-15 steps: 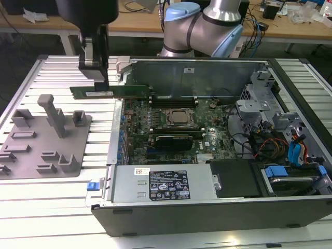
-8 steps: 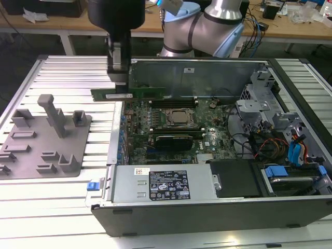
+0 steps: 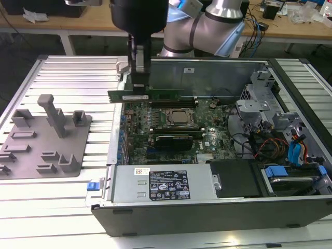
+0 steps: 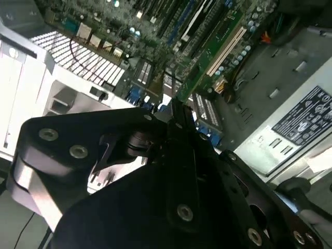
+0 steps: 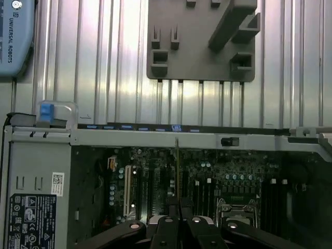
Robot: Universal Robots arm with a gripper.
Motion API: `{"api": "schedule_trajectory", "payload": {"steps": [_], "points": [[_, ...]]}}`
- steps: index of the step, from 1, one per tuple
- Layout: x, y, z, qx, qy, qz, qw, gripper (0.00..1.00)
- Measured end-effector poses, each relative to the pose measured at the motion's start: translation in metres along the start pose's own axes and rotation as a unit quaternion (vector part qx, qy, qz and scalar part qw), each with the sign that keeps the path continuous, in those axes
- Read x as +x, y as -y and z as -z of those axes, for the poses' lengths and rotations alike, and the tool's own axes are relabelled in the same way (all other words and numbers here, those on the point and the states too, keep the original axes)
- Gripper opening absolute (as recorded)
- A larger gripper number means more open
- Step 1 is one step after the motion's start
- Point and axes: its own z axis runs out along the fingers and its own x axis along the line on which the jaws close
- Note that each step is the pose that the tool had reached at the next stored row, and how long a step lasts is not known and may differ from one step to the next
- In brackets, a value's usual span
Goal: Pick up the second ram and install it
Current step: 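Pick up the second ram and move it above second insertion slot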
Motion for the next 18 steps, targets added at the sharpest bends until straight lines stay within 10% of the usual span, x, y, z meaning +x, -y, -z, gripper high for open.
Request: {"api": "schedule_trajectory", "payload": {"steps": [3, 13, 18], "points": [[0.0009, 0.0263, -0.0023, -0.0002, 0.0001, 0.0, 1.0, 0.09], [0.0009, 0.0718, -0.022, -0.0018, 0.0, 0.0, 1.0, 0.09], [-0.0064, 0.0749, -0.0336, -0.0015, 0.0, 0.005, 1.0, 0.09]]}}
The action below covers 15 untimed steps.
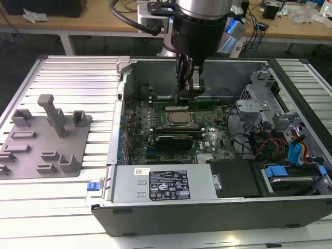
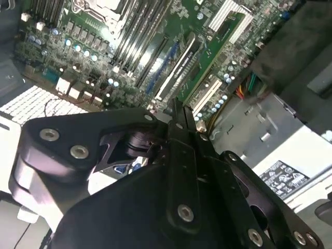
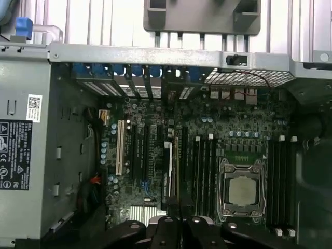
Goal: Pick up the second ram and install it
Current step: 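Pick up the second ram and move it above second insertion slot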
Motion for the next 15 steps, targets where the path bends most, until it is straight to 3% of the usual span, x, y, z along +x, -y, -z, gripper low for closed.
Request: {"api": "schedule_trajectory", "payload": {"steps": [8, 11, 13, 15], "points": [[-0.0162, 0.002, -0.0138, 0.0007, -0.0001, 0.003, 1.0, 0.09], [-0.023, 0.0029, -0.0223, 0.0007, -0.0002, 0.004, 1.0, 0.09], [-0.0278, 0.0044, -0.0333, 0.0007, -0.0002, 0.004, 1.0, 0.09], [-0.0284, 0.0052, -0.0401, 0.0007, -0.0001, 0.003, 1.0, 0.09]]}}
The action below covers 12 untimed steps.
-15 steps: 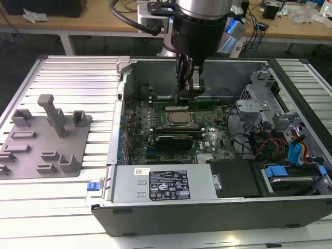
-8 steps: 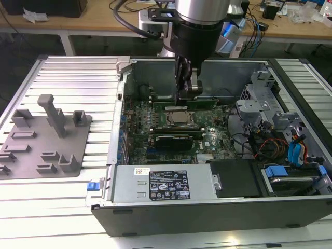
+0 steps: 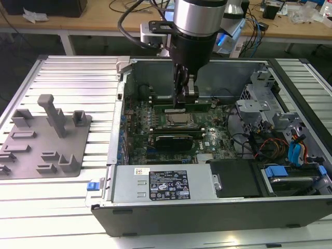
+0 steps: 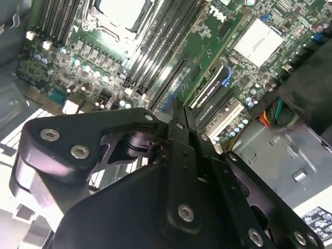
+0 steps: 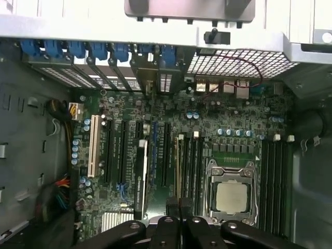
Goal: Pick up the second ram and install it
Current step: 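Pick up the second ram and move it above second insertion slot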
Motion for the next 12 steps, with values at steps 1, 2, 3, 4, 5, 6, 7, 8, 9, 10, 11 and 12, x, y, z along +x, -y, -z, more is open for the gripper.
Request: {"api": "schedule_trajectory", "payload": {"steps": [1, 2, 3, 4, 5, 6, 7, 8, 9, 10, 11, 12], "points": [[-0.0002, 0.0006, -0.0034, 0.0, -0.0001, 0.0, 1.0, 0.09], [-0.0004, 0.0008, -0.005, 0.0, -0.0001, 0.0, 1.0, 0.09], [-0.0006, 0.0011, -0.0057, 0.0, -0.0001, 0.0, 1.0, 0.09], [-0.0011, 0.0015, -0.0064, 0.0, -0.0001, 0.0, 1.0, 0.09], [-0.0022, 0.0017, -0.0069, 0.0, -0.0001, 0.0, 1.0, 0.09], [-0.0035, 0.0018, -0.0074, 0.0, -0.0001, 0.0, 1.0, 0.09], [-0.0047, 0.0019, -0.0078, 0.0, -0.0001, 0.0, 1.0, 0.09], [-0.0067, 0.0021, -0.0087, 0.0, 0.0, 0.0, 1.0, 0.09], [-0.0068, 0.0021, -0.0087, 0.0, -0.0001, 0.0, 1.0, 0.09], [-0.0068, 0.002, -0.0087, 0.0, -0.0001, 0.0, 1.0, 0.09], [-0.0068, 0.0021, -0.0089, 0.0, -0.0001, 0.0, 1.0, 0.09], [-0.0068, 0.0021, -0.009, 0.0, -0.0001, 0.0, 1.0, 0.09]]}}
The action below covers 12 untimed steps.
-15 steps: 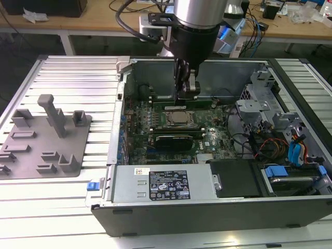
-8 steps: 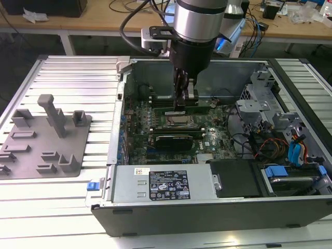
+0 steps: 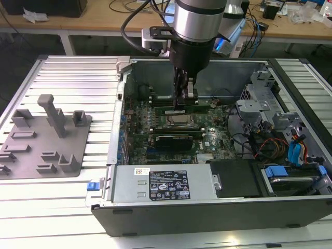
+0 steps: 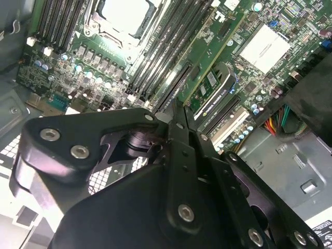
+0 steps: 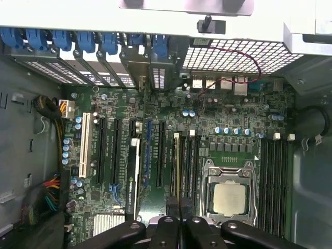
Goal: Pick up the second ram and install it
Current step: 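Pick up the second ram and move it above second insertion slot, then insert the second ram into the second slot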
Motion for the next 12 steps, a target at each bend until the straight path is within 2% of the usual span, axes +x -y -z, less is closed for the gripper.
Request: {"api": "schedule_trajectory", "payload": {"steps": [10, 12], "points": [[-0.0001, 0.0, -0.0006, 0.0001, 0.0, 0.0, 1.0, 0.09], [-0.0014, 0.0002, -0.0036, 0.0001, 0.0, 0.0, 1.0, 0.09]]}}
